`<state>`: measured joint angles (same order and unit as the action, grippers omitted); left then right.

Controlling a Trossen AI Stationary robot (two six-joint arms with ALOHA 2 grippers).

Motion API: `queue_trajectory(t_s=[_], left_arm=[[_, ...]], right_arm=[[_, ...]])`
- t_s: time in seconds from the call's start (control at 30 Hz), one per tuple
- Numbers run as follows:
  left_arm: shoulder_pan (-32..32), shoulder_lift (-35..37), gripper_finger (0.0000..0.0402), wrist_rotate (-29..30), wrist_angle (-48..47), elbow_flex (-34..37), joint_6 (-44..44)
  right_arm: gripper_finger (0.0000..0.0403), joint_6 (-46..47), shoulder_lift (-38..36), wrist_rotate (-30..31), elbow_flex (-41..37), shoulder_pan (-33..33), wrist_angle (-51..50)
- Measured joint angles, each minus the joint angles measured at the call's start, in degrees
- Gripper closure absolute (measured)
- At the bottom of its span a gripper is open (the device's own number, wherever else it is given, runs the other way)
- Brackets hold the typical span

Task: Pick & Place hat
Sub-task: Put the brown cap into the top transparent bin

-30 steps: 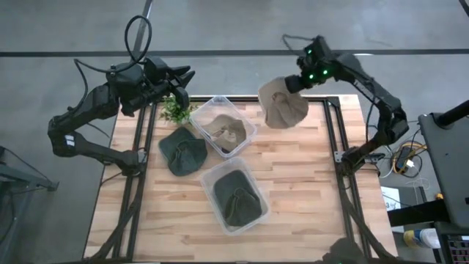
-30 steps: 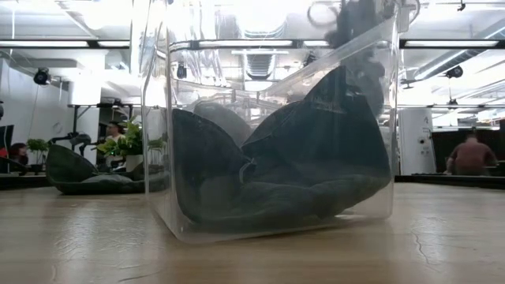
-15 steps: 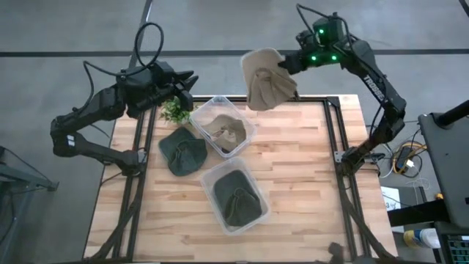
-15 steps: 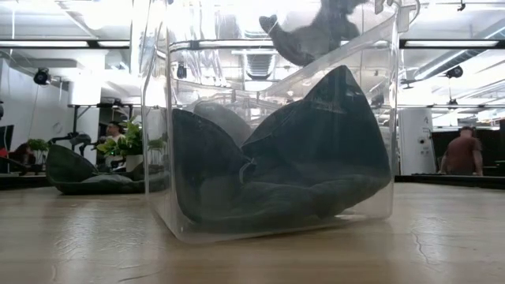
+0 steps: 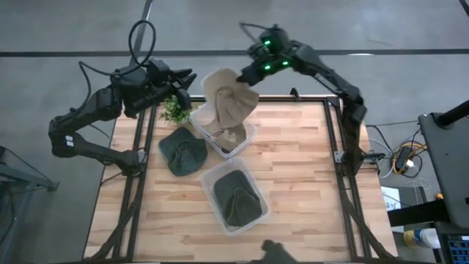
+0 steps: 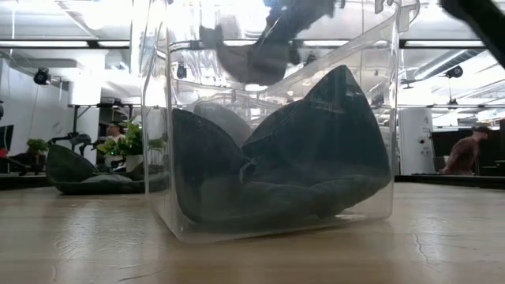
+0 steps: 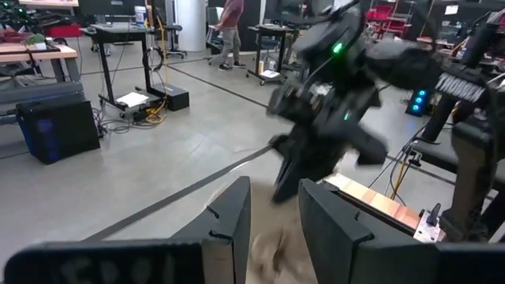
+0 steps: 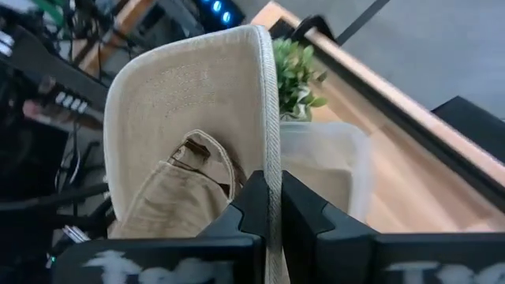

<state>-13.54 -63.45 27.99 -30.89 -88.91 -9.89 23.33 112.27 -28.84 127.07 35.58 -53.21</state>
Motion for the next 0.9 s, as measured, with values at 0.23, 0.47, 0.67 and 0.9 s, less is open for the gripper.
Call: queue_trajectory(t_s=[0.23,0.47,0.67,0.9], left_arm=[[0.0,1.0,0.0298,0.0,0.0,-0.7,0.1],[0.0,2.2,0.0298,0.1,0.3,-1.9,1.4],[0.0,2.2,0.0298,0.2,0.4,-1.9,2.6],[0.0,2.2,0.0298,0.2,0.3,-1.8,2.7]], right_arm=[[0.039,-0.3,10.1,0.0,7.2,-2.4,-4.2],[0.039,-3.4,13.2,3.4,6.9,-3.8,-11.2],[0.039,-3.9,15.2,3.6,6.9,-5.4,-11.0],[0.039,-3.5,18.9,9.0,7.1,-8.4,-10.9]])
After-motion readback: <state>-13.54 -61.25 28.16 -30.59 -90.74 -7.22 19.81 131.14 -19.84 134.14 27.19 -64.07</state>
